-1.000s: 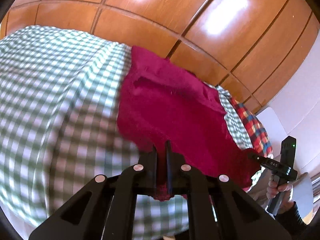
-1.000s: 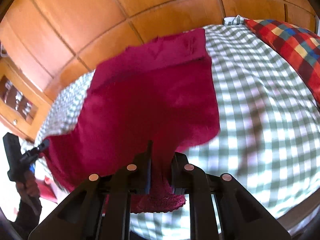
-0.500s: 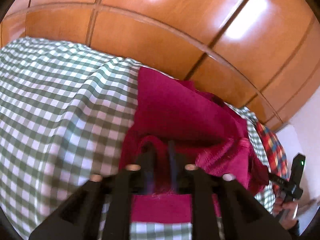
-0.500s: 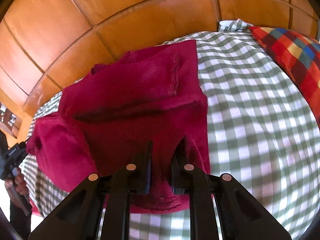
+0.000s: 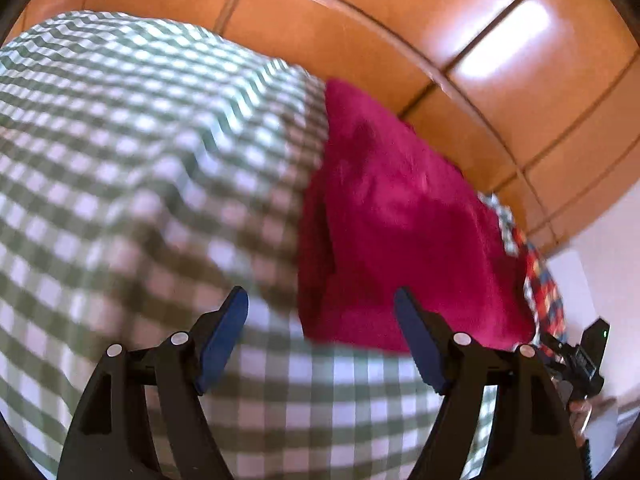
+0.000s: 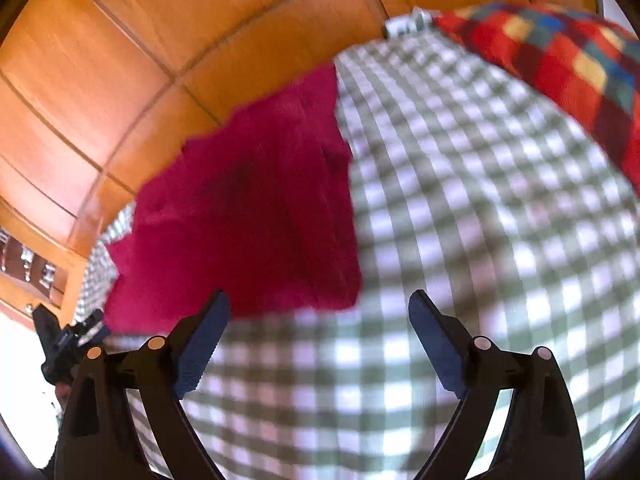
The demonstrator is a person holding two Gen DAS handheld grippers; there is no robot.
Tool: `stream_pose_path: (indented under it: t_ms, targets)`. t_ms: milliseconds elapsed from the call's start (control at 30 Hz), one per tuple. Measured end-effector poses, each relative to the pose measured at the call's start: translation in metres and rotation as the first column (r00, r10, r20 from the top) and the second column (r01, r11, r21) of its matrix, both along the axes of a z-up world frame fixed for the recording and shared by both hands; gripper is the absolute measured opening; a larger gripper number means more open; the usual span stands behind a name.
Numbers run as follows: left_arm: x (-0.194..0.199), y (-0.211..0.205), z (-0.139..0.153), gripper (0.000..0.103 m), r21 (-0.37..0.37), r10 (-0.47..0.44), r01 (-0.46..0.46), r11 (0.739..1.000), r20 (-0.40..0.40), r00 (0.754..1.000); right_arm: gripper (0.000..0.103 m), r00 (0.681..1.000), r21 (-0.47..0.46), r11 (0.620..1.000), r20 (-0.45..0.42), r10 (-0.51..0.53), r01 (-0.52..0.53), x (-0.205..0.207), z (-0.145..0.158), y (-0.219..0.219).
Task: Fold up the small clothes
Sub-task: 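Open both tools and withdraw from the folded top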
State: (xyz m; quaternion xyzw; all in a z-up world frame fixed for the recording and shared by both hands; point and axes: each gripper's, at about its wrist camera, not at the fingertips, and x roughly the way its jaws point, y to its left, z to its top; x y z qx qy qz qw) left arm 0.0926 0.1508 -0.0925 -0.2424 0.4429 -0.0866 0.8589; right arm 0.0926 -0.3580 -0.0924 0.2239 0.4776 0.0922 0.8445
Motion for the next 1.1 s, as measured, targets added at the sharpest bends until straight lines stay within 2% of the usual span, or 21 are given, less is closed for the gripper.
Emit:
stream_pose_path:
  t_ms: [100, 133, 200, 233, 267, 333, 367, 433, 567, 767, 867, 900, 1000, 1067, 1100]
  targets:
    - [0.003, -0.015, -0.009, 0.066, 0.039, 0.002, -0.001, 0.999, -0.007, 1.0, 0.088, 0.999, 0.001, 1.0, 0.016, -0.029, 0.029, 0.009, -0.006, 0.009]
    - [0.005, -0.018, -0.01, 0.06, 0.04, 0.002, -0.002, 0.999, -0.007, 1.0, 0.085, 0.999, 0.007, 0.999, 0.027, -0.038, 0.038, 0.015, -0.006, 0.013]
    - [0.012, -0.023, -0.013, 0.042, 0.044, -0.001, 0.002, 0.999, -0.022, 1.0, 0.071, 0.999, 0.0, 1.0, 0.028, -0.031, 0.031, 0.026, -0.007, 0.019]
    - [0.015, -0.025, -0.015, 0.033, 0.046, -0.005, 0.007, 0.999, -0.033, 0.999, 0.058, 1.0, -0.036, 0.999, 0.008, -0.029, 0.029, 0.031, -0.01, 0.025]
    - [0.015, -0.027, -0.014, 0.025, 0.053, -0.005, 0.007, 0.999, -0.035, 0.999, 0.054, 1.0, -0.072, 0.997, -0.003, -0.025, 0.025, 0.034, -0.012, 0.03]
    - [0.012, -0.032, -0.01, 0.022, 0.07, -0.019, 0.021, 0.997, -0.03, 0.999, 0.035, 1.0, -0.085, 0.996, 0.001, 0.001, -0.001, 0.032, -0.009, 0.036]
    - [0.008, -0.033, -0.006, 0.021, 0.086, -0.027, 0.028, 0.996, -0.022, 0.999, 0.03, 1.0, -0.086, 0.996, 0.003, 0.007, -0.007, 0.029, -0.008, 0.037]
    - [-0.003, -0.034, 0.0, 0.02, 0.109, -0.047, 0.048, 0.993, -0.008, 0.999, 0.027, 0.999, -0.1, 0.995, 0.016, 0.032, -0.03, 0.015, -0.002, 0.038]
    - [-0.033, -0.03, 0.008, 0.02, 0.128, -0.07, 0.071, 0.989, -0.009, 0.997, 0.027, 0.996, -0.099, 0.991, 0.007, 0.088, -0.087, -0.026, 0.0, 0.036]
    - [-0.109, -0.02, 0.003, 0.02, 0.104, -0.094, 0.097, 0.99, -0.038, 0.995, 0.027, 0.989, -0.073, 0.987, -0.027, 0.144, -0.145, -0.096, 0.002, 0.032]
    - [-0.141, -0.018, 0.002, 0.022, 0.093, -0.088, 0.092, 0.991, -0.044, 0.995, 0.027, 0.986, -0.083, 0.983, -0.047, 0.163, -0.166, -0.115, 0.001, 0.032]
    - [-0.15, -0.019, 0.004, 0.023, 0.116, -0.087, 0.091, 0.989, -0.041, 0.995, 0.027, 0.984, -0.088, 0.981, -0.051, 0.169, -0.173, -0.119, 0.001, 0.033]
    - [-0.16, -0.025, 0.015, 0.041, 0.223, -0.056, 0.059, 0.973, -0.018, 0.998, 0.031, 0.986, -0.102, 0.982, -0.055, 0.156, -0.161, -0.119, 0.004, 0.033]
    - [-0.157, -0.022, 0.026, 0.053, 0.248, -0.037, 0.031, 0.968, 0.017, 0.999, 0.051, 0.99, -0.123, 0.983, -0.044, 0.134, -0.138, -0.12, 0.008, 0.031]
    - [-0.155, -0.019, 0.031, 0.054, 0.269, -0.017, 0.008, 0.963, 0.032, 0.999, 0.055, 0.993, -0.138, 0.983, -0.032, 0.116, -0.119, -0.119, 0.011, 0.029]
